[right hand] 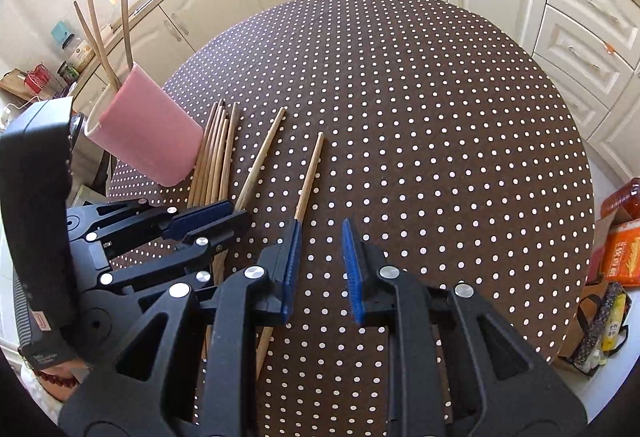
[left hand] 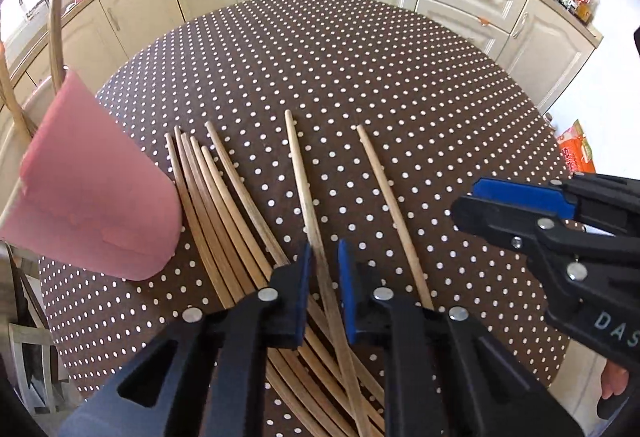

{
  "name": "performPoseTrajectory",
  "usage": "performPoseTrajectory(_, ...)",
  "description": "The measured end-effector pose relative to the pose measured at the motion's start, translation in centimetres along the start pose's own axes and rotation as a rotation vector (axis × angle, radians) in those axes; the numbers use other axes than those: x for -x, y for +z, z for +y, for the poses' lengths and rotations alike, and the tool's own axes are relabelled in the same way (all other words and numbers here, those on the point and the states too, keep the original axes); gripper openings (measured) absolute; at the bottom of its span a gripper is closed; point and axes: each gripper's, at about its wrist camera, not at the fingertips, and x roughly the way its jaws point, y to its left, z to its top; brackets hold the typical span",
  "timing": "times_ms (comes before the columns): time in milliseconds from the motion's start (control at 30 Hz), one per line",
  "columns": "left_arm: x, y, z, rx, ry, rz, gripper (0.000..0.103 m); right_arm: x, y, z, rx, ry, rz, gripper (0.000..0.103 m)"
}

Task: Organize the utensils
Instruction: 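Move both open grippers back down to the remaining chopsticks, then close the left gripper on a chopstick while the right gripper grasps another, then lift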

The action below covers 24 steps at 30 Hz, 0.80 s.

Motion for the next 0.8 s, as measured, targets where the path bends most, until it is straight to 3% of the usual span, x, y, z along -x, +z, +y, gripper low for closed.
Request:
performPoseTrajectory(367, -0.8, 1.6, -0.8, 0.025, -0.007, -0.015, 0.007, -1.7, 0.2, 1.2, 0.019, 0.030, 0.032, 0.022)
performPoseTrajectory(467, -0.3, 1.2, -0.4, 0.041, -0.004, -0.052, 0.006, -2.2, 0.3, 1.9, 0.018, 0.058, 0.051, 0.022)
performPoseTrajectory(800, 3.8, -0.5, 1.4, 0.119, -0.030, -0.195, 0.006, -4.1, 1.3, 4.6, 0.037, 0.029, 0.133, 0.022)
